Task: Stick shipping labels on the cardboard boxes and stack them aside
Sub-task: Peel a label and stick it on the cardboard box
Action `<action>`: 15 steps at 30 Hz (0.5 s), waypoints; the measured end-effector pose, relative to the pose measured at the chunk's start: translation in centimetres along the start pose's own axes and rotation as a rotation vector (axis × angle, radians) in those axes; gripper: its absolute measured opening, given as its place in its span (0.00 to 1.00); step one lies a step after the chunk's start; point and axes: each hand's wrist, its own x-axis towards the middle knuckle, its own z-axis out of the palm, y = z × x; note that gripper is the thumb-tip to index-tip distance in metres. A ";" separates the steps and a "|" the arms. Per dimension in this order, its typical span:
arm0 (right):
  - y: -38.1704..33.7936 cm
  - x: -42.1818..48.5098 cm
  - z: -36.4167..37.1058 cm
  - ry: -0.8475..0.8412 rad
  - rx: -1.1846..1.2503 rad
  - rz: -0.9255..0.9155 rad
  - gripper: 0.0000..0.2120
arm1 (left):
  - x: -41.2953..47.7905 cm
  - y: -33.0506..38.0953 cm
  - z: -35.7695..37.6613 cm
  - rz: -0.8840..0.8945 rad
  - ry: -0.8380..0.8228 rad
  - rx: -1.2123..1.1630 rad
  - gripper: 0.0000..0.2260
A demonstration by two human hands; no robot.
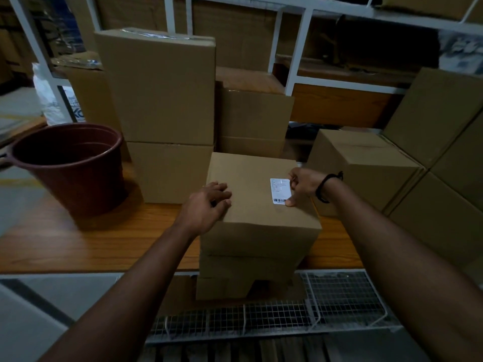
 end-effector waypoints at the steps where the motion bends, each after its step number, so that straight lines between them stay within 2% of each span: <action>1: 0.0 0.0 0.0 0.002 0.027 0.008 0.26 | 0.0 0.0 0.0 0.000 0.003 -0.004 0.14; 5: 0.5 -0.3 -0.2 -0.005 0.218 0.035 0.31 | 0.0 0.1 -0.1 -0.007 0.006 0.000 0.15; 6: 0.5 -0.4 -0.3 -0.013 0.273 0.043 0.30 | 0.0 0.1 -0.1 -0.005 0.008 0.006 0.15; 9: 0.1 -0.5 0.0 0.049 0.313 0.092 0.18 | 0.1 0.0 -0.1 0.005 0.006 0.008 0.15; 13: -0.6 -0.4 0.6 0.193 0.281 0.130 0.15 | 0.2 0.1 -0.1 0.015 0.014 -0.003 0.14; 15: -0.9 -1.2 0.4 0.177 0.464 0.138 0.13 | 0.1 0.3 -0.2 0.011 0.015 -0.004 0.14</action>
